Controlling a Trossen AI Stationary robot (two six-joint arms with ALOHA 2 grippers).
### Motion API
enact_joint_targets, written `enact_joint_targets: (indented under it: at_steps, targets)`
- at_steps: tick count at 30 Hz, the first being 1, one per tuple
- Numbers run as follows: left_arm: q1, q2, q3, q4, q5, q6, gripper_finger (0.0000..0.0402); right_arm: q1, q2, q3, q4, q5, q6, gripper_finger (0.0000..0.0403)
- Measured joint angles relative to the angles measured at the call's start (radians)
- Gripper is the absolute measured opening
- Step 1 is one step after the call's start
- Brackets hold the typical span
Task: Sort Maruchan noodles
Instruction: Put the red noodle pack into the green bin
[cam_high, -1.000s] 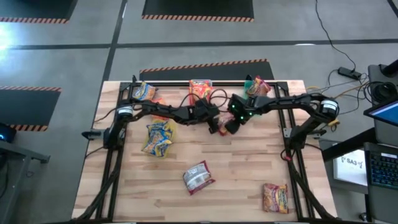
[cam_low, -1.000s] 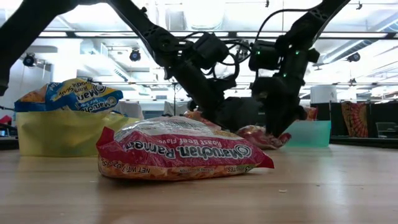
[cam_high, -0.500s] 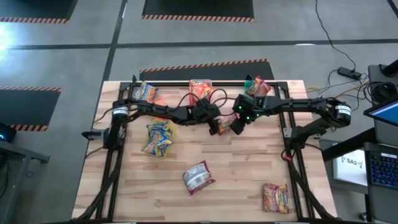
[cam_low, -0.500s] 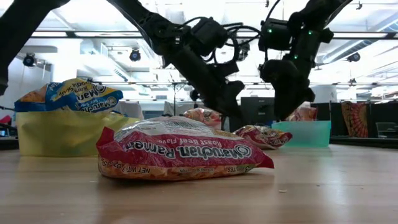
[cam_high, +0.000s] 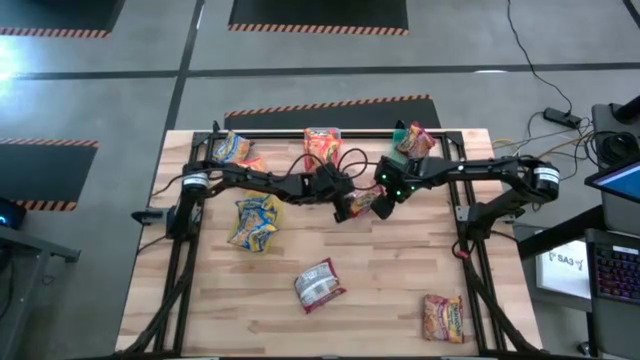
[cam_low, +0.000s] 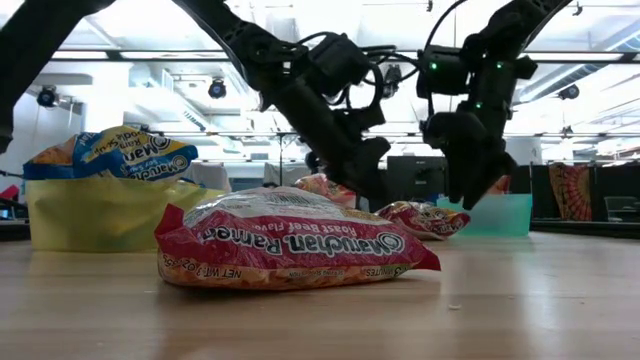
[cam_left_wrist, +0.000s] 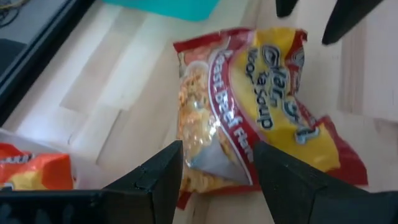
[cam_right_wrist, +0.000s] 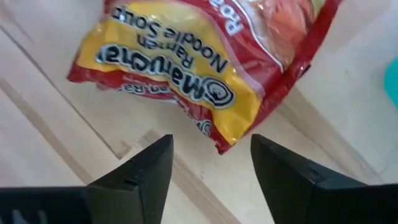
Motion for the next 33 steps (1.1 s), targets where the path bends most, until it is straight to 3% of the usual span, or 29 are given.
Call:
enact_joint_targets:
  at_steps: [6, 25, 33]
  targets:
    - [0.0, 0.0, -0.022, -0.017, 0.0, 0.002, 0.0181, 0.0, 0.0, -0.044, 0.031, 0.01, 0.003, 0.0225]
    - [0.037, 0.021, -0.111, 0.058, -0.001, -0.032, 0.0181, -0.034, -0.071, -0.196, 0.331, 0.018, 0.032, 0.0226]
    - [0.036, 0.022, -0.111, 0.062, -0.001, -0.03, 0.018, -0.08, -0.099, -0.338, 0.633, -0.016, 0.16, 0.0226]
